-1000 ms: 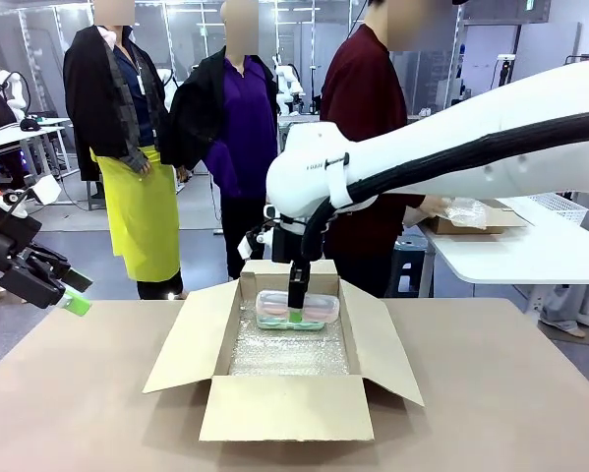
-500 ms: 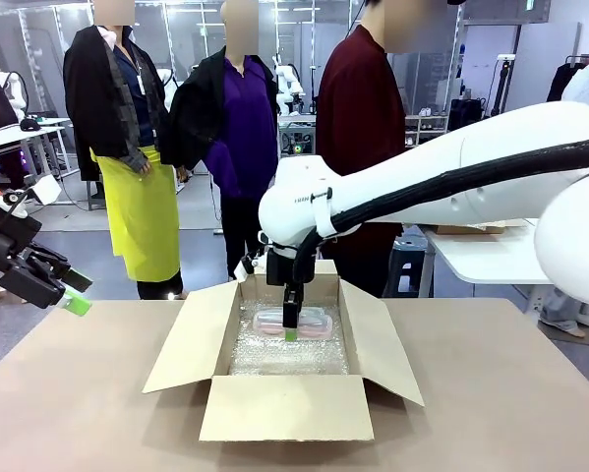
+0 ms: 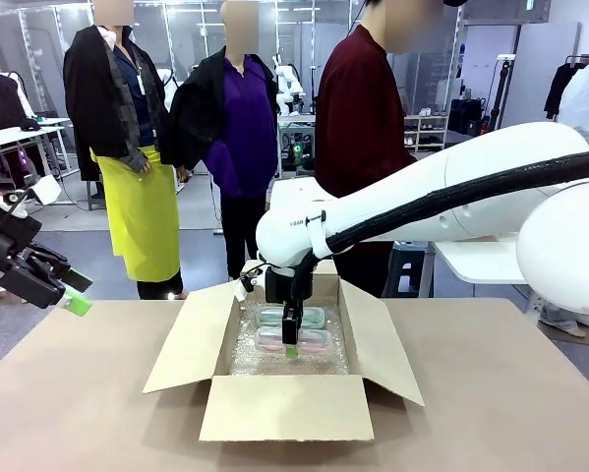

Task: Pack the glasses set securely to prepare it for shipping.
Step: Put the Glasses case from the right side of the table into the Package Box.

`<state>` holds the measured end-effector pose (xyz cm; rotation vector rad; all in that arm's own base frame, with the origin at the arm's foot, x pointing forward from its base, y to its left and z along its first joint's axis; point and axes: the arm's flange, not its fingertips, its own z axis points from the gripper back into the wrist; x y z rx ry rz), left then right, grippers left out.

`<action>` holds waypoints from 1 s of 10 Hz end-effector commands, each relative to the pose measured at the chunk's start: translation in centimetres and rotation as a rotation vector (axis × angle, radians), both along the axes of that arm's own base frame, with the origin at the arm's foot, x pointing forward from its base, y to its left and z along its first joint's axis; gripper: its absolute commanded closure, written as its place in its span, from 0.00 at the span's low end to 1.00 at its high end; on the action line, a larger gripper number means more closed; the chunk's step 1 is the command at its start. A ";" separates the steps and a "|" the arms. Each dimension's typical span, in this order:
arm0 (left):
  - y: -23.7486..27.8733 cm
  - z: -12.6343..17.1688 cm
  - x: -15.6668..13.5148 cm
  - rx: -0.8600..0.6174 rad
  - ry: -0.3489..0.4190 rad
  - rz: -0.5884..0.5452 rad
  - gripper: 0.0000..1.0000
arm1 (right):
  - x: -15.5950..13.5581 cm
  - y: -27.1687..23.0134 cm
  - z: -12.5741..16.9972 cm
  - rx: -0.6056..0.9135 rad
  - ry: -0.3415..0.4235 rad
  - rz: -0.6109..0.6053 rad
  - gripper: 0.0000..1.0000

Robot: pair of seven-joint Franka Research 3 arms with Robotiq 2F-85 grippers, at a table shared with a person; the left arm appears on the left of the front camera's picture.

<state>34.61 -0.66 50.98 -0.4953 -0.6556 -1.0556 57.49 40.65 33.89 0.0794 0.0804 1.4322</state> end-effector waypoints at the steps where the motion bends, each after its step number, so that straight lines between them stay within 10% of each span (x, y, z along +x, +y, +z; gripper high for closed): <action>1: 0.2 0.1 0.0 -0.023 -0.011 -0.021 0.00 | -0.7 0.1 -0.3 -0.022 -0.022 -0.026 0.04; 10: 0.2 0.1 0.0 -0.023 -0.011 -0.021 0.00 | 0.2 -0.2 0.9 0.003 -0.015 -0.012 0.00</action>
